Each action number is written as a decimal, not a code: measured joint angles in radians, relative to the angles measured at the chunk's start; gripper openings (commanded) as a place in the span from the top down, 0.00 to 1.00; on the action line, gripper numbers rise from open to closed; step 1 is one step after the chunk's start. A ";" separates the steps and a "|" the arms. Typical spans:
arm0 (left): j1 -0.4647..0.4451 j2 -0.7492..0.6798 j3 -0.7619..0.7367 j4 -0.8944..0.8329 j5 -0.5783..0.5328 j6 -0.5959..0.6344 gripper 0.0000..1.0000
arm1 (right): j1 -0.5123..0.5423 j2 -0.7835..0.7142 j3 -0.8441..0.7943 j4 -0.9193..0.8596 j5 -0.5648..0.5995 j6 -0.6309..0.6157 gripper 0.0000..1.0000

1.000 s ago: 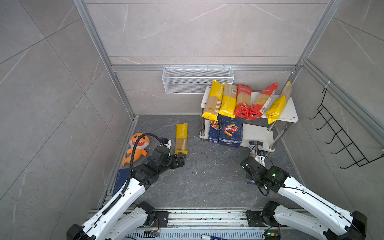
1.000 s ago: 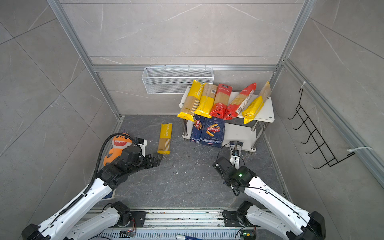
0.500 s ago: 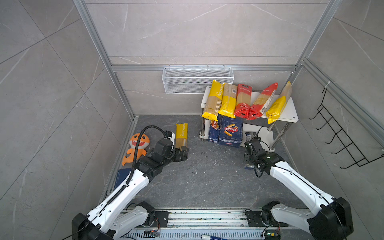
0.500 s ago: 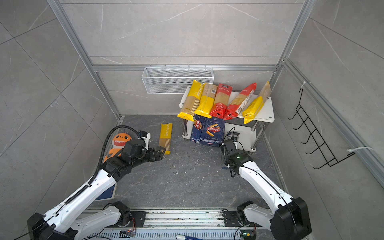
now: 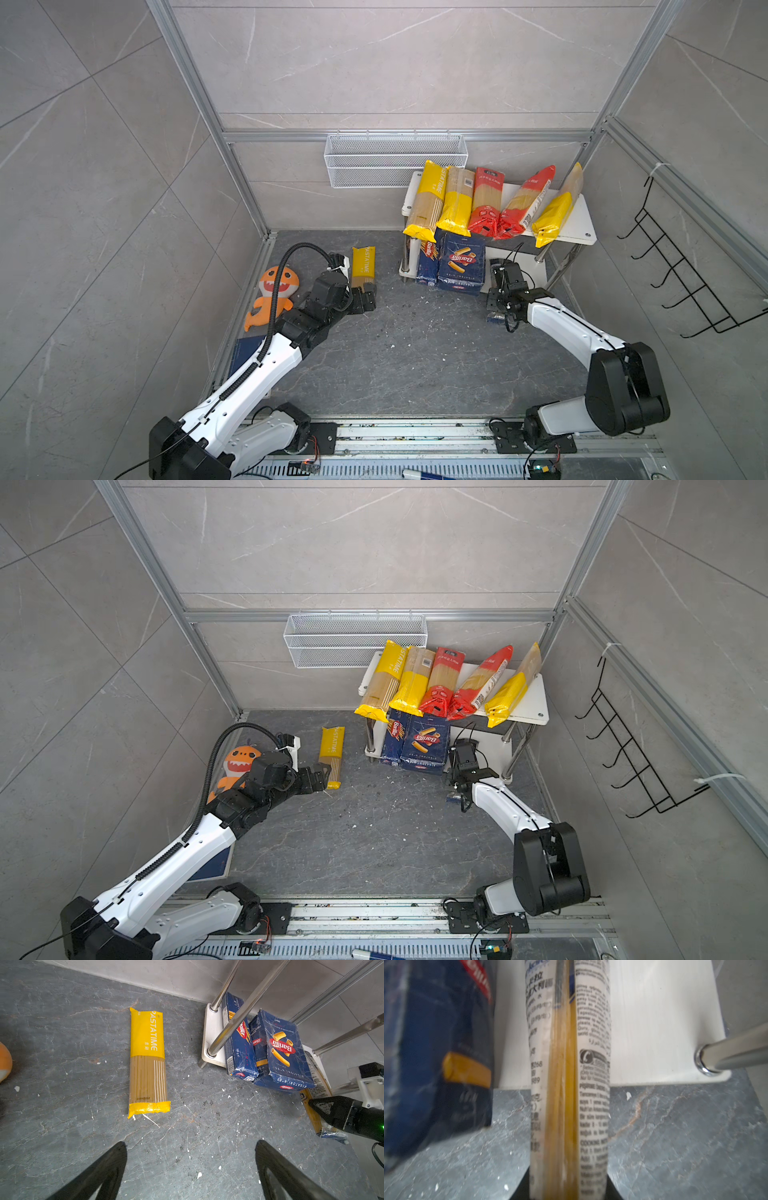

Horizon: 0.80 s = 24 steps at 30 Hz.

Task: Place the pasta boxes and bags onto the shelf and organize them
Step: 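Stand the clear bag by the rigatoni box while the left gripper nears the yellow bag, then release the clear spaghetti bag on the lower shelf and draw the right gripper back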

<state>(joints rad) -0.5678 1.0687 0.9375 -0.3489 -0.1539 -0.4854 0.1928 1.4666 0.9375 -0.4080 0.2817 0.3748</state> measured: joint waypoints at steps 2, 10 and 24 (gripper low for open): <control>0.000 0.013 0.000 0.015 -0.004 0.005 0.02 | -0.012 0.032 0.032 0.009 -0.014 -0.006 0.85; 0.000 0.091 0.000 0.068 -0.004 0.023 0.02 | -0.042 0.162 0.153 0.031 -0.037 -0.036 0.85; 0.013 0.127 0.000 0.093 -0.001 0.033 0.02 | -0.085 0.275 0.264 0.044 -0.050 -0.057 0.31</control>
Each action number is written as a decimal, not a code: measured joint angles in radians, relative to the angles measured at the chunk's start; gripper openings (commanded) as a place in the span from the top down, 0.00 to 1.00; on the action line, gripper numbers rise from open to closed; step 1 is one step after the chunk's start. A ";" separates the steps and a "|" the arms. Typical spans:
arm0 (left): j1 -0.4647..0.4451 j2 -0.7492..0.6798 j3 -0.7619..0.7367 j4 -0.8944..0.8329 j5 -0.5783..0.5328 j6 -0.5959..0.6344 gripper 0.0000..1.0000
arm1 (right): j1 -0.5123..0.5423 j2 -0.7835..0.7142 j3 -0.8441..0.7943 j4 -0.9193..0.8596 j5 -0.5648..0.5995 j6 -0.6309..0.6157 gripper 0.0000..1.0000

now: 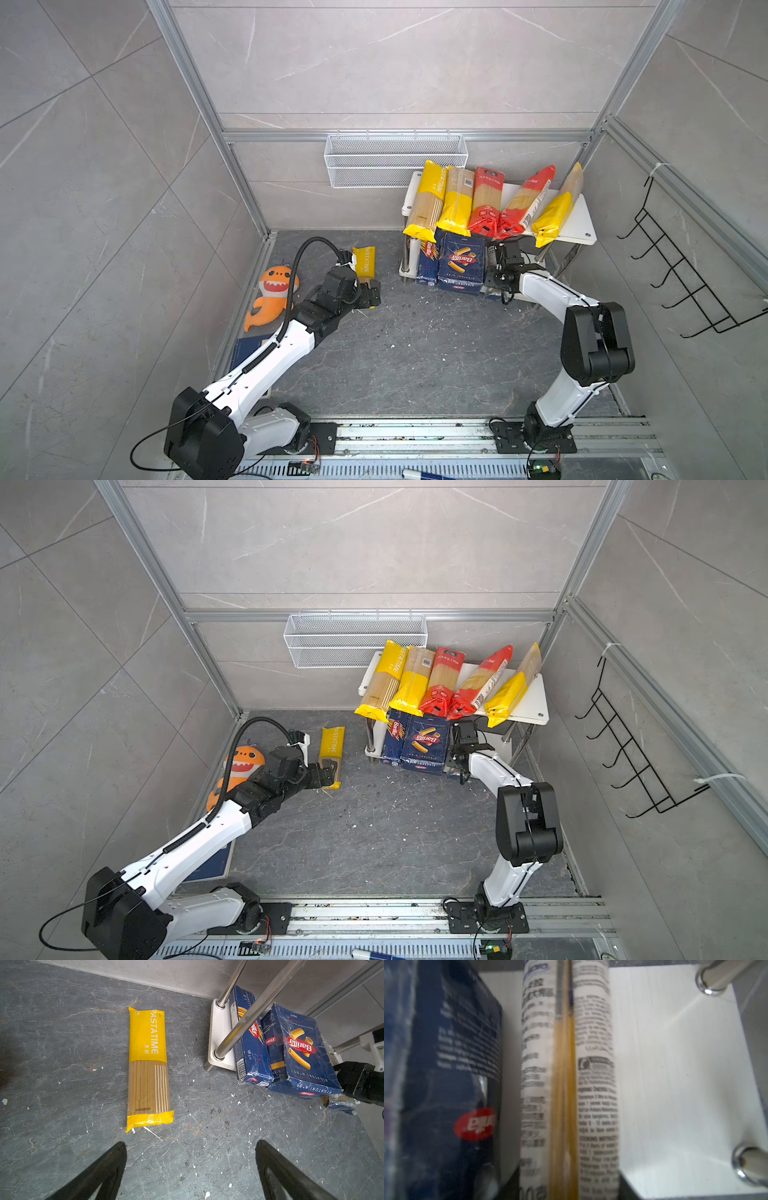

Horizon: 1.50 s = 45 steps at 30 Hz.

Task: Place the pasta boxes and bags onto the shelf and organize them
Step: 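Release the clear spaghetti bag on the lower shelf and draw the right gripper back, then reach the right gripper toward the yellow Pastatime bag on the floor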

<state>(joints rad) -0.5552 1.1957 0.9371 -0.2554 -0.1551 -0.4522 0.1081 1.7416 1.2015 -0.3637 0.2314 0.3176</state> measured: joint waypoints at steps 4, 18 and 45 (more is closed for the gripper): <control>0.002 0.002 0.000 -0.002 0.000 0.000 0.02 | -0.004 -0.001 -0.001 -0.001 0.012 -0.003 0.24; 0.002 -0.108 -0.026 -0.043 0.008 -0.012 0.00 | -0.004 -0.201 -0.102 -0.079 0.027 0.037 0.20; 0.002 -0.583 -0.197 -0.346 0.052 -0.141 0.00 | 0.867 -0.529 -0.280 -0.352 0.280 0.463 0.15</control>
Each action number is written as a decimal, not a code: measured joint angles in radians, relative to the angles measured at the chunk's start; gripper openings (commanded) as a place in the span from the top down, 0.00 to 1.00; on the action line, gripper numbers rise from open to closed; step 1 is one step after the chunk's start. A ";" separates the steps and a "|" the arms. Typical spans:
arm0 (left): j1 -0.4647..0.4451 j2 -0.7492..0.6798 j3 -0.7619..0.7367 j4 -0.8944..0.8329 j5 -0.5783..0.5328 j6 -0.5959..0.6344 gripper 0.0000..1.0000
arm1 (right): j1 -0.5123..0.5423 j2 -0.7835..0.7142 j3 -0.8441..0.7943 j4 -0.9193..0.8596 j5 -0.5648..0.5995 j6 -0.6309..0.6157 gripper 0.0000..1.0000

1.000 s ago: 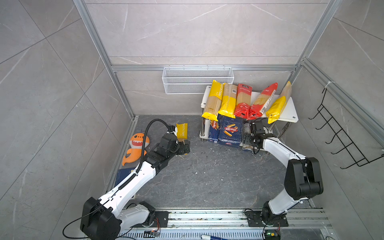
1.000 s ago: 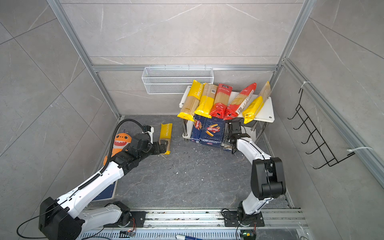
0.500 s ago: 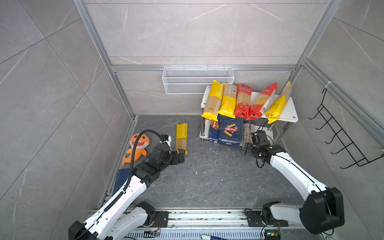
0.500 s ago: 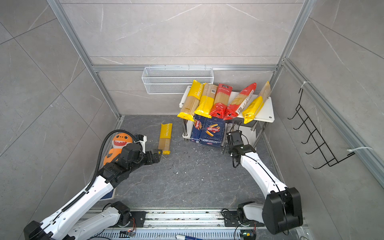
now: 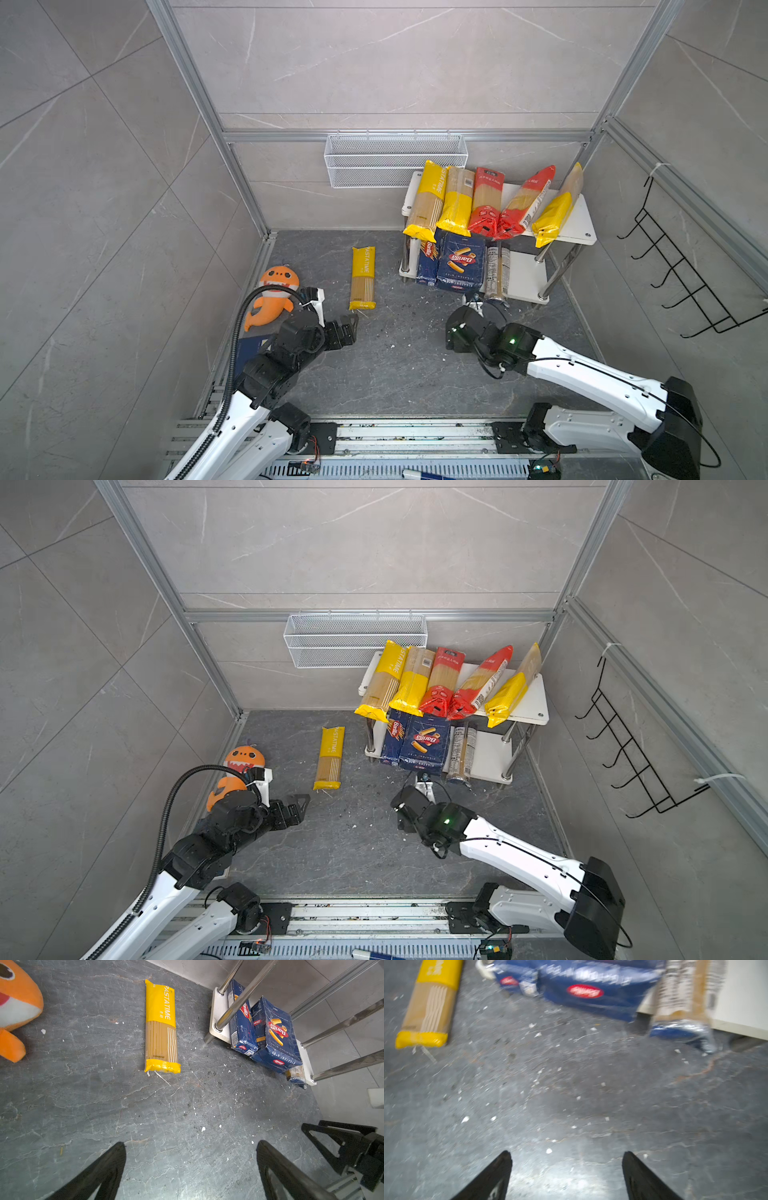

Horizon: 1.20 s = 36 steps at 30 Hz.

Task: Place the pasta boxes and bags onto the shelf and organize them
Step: 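Reach the right gripper toward the yellow Pastatime bag on the floor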

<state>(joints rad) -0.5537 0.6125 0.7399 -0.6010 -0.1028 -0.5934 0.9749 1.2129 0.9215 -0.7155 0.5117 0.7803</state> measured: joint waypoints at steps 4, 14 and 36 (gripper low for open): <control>0.000 -0.081 0.000 -0.063 -0.003 -0.018 0.00 | 0.122 0.178 0.111 0.026 0.052 0.036 0.08; 0.000 -0.204 0.008 -0.214 -0.064 -0.053 0.00 | 0.156 0.493 0.317 0.212 -0.011 0.009 0.01; 0.000 -0.220 0.080 -0.313 -0.183 -0.035 0.00 | 0.080 1.229 1.223 0.036 -0.003 -0.059 0.01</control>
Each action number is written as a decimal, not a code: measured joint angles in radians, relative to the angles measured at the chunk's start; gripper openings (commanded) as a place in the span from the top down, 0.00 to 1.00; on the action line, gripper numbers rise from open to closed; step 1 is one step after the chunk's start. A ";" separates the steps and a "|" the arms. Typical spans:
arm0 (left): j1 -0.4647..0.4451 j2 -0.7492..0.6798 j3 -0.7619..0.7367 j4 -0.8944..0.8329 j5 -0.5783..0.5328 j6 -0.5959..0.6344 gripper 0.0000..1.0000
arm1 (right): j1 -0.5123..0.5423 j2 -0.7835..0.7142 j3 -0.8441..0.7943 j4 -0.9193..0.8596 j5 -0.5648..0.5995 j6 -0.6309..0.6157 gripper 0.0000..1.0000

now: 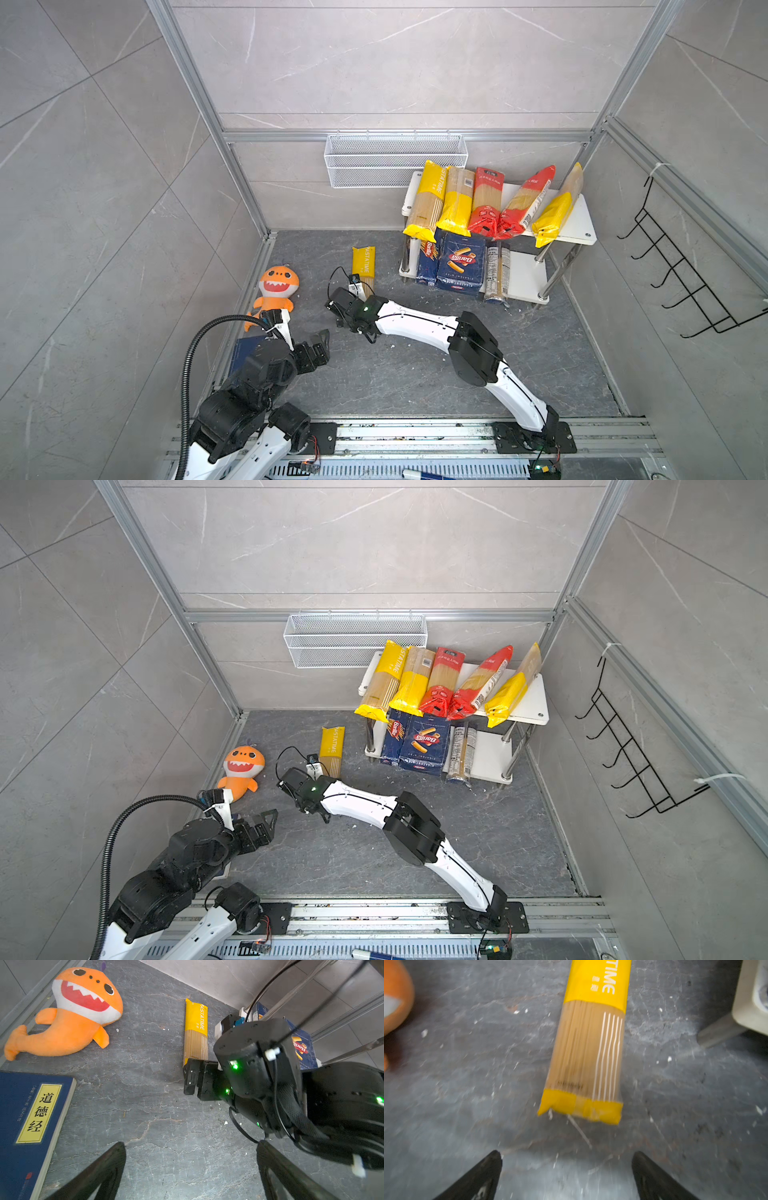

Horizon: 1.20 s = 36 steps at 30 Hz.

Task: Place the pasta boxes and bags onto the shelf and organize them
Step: 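Reach the right gripper toward the yellow Pastatime bag on the floor, then grasp the end of the yellow Pastatime bag with the right gripper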

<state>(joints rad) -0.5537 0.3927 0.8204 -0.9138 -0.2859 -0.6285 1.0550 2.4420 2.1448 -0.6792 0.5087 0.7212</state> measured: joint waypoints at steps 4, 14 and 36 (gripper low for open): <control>0.000 0.012 0.000 0.001 -0.005 0.012 0.00 | -0.047 0.124 0.204 -0.098 -0.001 -0.001 0.01; 0.000 0.066 0.000 0.046 -0.012 0.032 0.00 | -0.101 0.364 0.576 -0.240 -0.076 -0.011 0.01; 0.000 0.087 -0.015 0.114 -0.016 0.044 0.00 | -0.107 0.344 0.520 -0.252 -0.117 -0.004 0.72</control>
<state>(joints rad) -0.5537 0.4801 0.8055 -0.7994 -0.3019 -0.5842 0.9478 2.7861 2.6648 -0.9314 0.3916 0.7170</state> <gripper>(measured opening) 0.999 0.398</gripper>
